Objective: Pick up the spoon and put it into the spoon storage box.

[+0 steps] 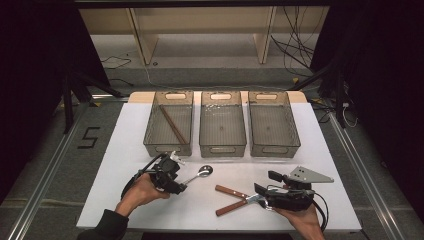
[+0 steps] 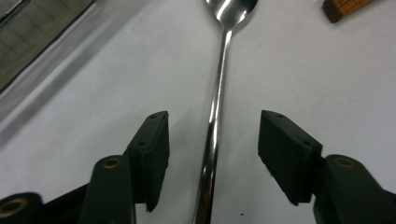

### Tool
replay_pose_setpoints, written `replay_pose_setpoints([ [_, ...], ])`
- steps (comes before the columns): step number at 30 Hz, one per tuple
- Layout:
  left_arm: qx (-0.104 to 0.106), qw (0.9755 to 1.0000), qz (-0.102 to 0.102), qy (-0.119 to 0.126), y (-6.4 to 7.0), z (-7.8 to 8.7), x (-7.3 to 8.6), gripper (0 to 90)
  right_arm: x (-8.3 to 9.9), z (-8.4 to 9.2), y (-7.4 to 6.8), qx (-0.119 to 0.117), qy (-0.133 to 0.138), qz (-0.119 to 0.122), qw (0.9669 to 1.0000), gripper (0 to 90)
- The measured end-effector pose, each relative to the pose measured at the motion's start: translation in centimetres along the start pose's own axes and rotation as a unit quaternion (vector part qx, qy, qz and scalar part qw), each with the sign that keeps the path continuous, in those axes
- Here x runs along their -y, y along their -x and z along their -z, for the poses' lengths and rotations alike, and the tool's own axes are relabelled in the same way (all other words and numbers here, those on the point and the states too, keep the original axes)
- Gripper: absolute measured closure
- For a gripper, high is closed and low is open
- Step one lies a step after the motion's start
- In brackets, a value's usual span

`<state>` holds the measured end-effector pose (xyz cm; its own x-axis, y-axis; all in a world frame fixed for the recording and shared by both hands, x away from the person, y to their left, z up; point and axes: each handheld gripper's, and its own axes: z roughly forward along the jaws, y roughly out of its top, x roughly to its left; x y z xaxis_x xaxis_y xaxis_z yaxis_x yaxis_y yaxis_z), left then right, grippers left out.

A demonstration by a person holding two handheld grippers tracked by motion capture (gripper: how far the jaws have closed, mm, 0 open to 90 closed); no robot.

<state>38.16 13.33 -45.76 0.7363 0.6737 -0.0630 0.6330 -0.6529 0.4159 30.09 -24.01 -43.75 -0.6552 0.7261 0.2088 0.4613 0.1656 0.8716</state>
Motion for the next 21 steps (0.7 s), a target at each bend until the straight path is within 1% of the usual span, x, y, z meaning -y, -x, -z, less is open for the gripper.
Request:
replay_pose_setpoints([
  [1, 0.000, 1.0000, 0.000, -0.007, -0.1, -0.1, -0.1, 39.9, 0.0, 0.0, 0.0, 0.000, 0.000, -0.001, 1.0000, 29.0],
  [3, -0.003, 0.9999, 0.001, -0.013, -0.1, -0.3, -0.3, 39.5, 0.0, 0.0, 0.0, 0.000, 0.000, -0.001, 1.0000, 29.0],
  [4, -0.004, 0.9998, -0.003, -0.020, -0.1, -0.4, -0.4, 40.5, 0.0, 0.0, 0.0, 0.000, 0.000, -0.001, 1.0000, 29.0],
  [6, -0.010, 0.9995, -0.002, -0.029, -0.1, -0.7, -0.6, 43.9, 0.0, 0.0, 0.0, 0.000, 0.000, 0.000, 1.0000, 29.0],
  [7, -0.011, 0.9992, -0.009, -0.036, -0.2, -0.9, -0.7, 46.2, 0.0, 0.0, 0.0, -0.001, 0.000, 0.000, 1.0000, 29.0],
  [8, -0.011, 0.9992, -0.007, -0.037, -0.2, -1.0, -0.7, 48.5, 0.0, 0.0, 0.0, 0.000, 0.000, 0.000, 1.0000, 29.0],
  [9, -0.010, 0.9991, -0.012, -0.040, -0.1, -1.0, -0.8, 50.9, 0.0, 0.0, 0.0, 0.000, 0.001, -0.001, 1.0000, 29.0],
  [10, -0.007, 0.9991, -0.010, -0.042, 0.0, -1.1, -0.9, 53.5, 0.0, 0.0, 0.0, -0.001, 0.000, -0.001, 1.0000, 29.0],
  [11, -0.010, 0.9986, -0.021, -0.046, 0.0, -1.1, -0.9, 55.7, 0.0, 0.0, 0.0, -0.001, 0.001, -0.001, 1.0000, 29.0],
  [13, -0.011, 0.9987, -0.016, -0.047, 0.1, -1.2, -1.0, 58.1, 0.0, 0.0, 0.0, -0.001, 0.001, -0.001, 1.0000, 29.0],
  [14, -0.012, 0.9986, -0.020, -0.048, 0.0, -1.2, -1.0, 60.1, 0.0, 0.0, 0.0, -0.001, 0.001, -0.001, 1.0000, 29.0],
  [16, -0.008, 0.9986, -0.021, -0.049, -0.1, -1.2, -1.0, 64.2, 0.0, 0.0, 0.0, -0.001, 0.000, -0.001, 1.0000, 29.0],
  [18, -0.012, 0.9982, -0.027, -0.052, -0.1, -1.2, -1.1, 66.4, 0.0, 0.0, 0.0, -0.001, 0.001, -0.001, 1.0000, 29.0],
  [21, -0.010, 0.9977, -0.035, -0.057, 0.1, -1.2, -1.2, 69.3, 0.0, 0.0, 0.0, -0.001, 0.000, 0.000, 1.0000, 29.0],
])
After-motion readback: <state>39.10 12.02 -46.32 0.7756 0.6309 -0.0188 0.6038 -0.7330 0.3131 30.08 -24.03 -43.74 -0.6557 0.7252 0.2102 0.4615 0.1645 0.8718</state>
